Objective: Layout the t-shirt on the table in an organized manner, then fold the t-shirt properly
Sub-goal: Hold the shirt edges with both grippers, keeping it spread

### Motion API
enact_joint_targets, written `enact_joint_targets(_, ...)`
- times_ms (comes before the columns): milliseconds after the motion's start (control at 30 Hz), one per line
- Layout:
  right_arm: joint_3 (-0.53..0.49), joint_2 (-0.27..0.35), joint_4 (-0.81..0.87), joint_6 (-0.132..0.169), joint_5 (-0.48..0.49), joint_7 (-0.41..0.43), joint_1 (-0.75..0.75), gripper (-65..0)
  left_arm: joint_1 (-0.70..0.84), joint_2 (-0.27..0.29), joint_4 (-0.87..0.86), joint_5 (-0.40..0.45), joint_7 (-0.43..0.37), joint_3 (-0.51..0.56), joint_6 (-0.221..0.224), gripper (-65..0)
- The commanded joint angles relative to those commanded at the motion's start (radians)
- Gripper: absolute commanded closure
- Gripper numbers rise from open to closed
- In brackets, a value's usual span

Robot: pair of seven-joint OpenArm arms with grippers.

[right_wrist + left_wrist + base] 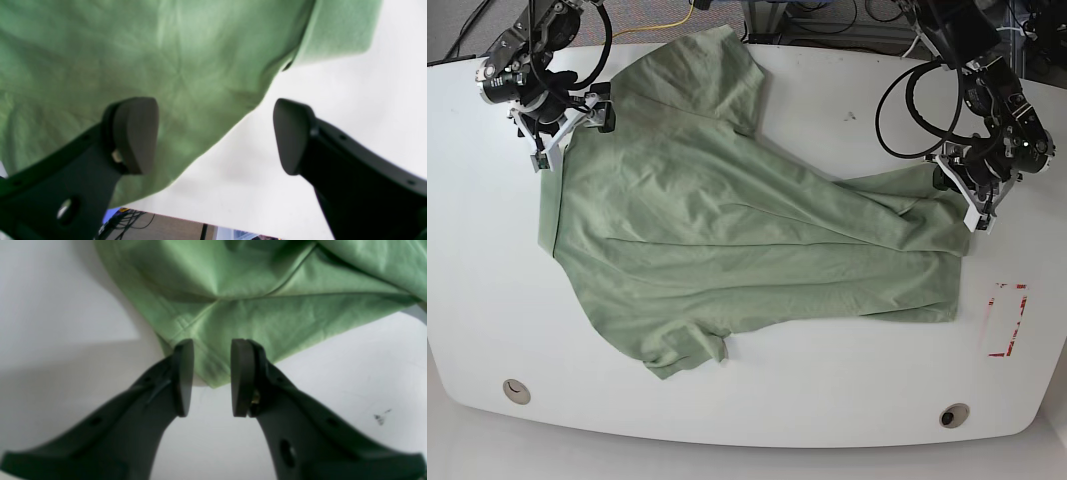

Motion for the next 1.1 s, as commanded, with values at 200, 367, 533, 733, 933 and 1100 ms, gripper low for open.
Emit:
enact_joint_targets(200,0.000,0.000,0.000,0.000,0.000,0.000,0.000,-51.0,0.014,-0.002,0.012,0.005,0.002,0.000,0.000,-34.2)
enact_joint_targets(367,0.000,0.000,0.000,0.000,0.000,0.000,0.000,-51.0,0.028,-0.003,0.017,0.006,0.002,0.000,0.000,-35.7)
enact_joint_targets(533,0.000,0.000,0.000,0.000,0.000,0.000,0.000,-51.0,0.044,-0.017,0.012,0.006,0.000,-0.002,0.000,-35.7)
enact_joint_targets(733,0.000,0.000,0.000,0.000,0.000,0.000,0.000,-51.0,0.046,-0.018,0.011,0.006,0.000,-0.002,0.000,-35.7)
enact_joint_targets(933,0.000,0.000,0.000,0.000,0.000,0.000,0.000,-51.0,0.048,-0.021,0.014,0.005,0.000,-0.003,0.000,-35.7)
enact_joint_targets(1100,0.000,0.000,0.000,0.000,0.000,0.000,-0.002,-51.0,0.052,-0.023,0.011,0.006,0.000,-0.037,0.000,-35.7)
